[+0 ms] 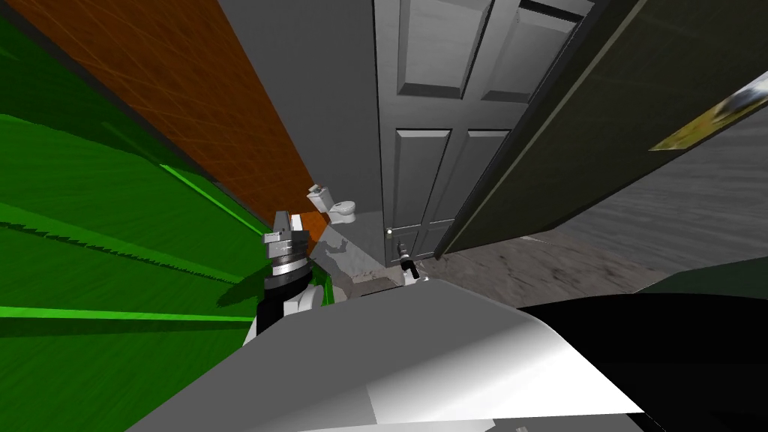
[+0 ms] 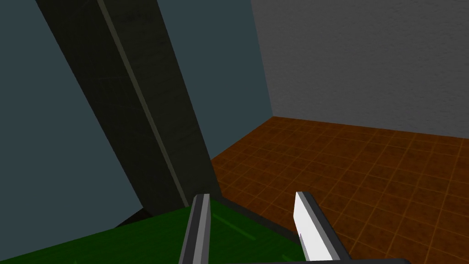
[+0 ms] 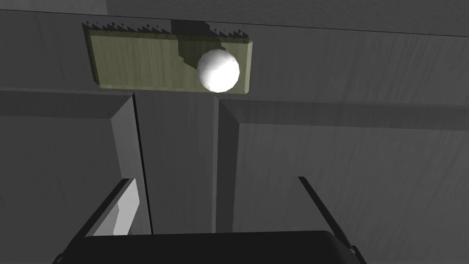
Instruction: Pull the door open
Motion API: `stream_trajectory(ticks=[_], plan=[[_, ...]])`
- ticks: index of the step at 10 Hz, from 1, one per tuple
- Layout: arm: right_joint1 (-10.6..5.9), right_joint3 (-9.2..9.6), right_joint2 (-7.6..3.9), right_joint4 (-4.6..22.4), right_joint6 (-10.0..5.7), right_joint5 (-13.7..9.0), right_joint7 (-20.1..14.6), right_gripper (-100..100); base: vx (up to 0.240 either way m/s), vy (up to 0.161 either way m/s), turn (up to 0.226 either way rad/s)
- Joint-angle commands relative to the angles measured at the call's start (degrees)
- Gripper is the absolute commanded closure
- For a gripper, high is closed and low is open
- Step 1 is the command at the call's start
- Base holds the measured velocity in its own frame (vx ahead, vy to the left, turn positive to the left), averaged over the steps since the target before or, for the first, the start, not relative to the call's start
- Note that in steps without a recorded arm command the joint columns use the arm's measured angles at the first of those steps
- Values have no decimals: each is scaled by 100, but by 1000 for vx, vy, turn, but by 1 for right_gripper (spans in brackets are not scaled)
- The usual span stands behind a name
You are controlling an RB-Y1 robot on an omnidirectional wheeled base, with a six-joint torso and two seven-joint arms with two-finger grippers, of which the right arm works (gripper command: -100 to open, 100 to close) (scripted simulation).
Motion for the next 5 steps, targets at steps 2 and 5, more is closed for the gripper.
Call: stream_trajectory(ticks=[2, 5], plan=[[-135, -205, -138, 246, -98, -114, -32, -100, -16, -7, 83], [-177, -445, -207, 302, -104, -248, -43, -100, 4, -7, 181]])
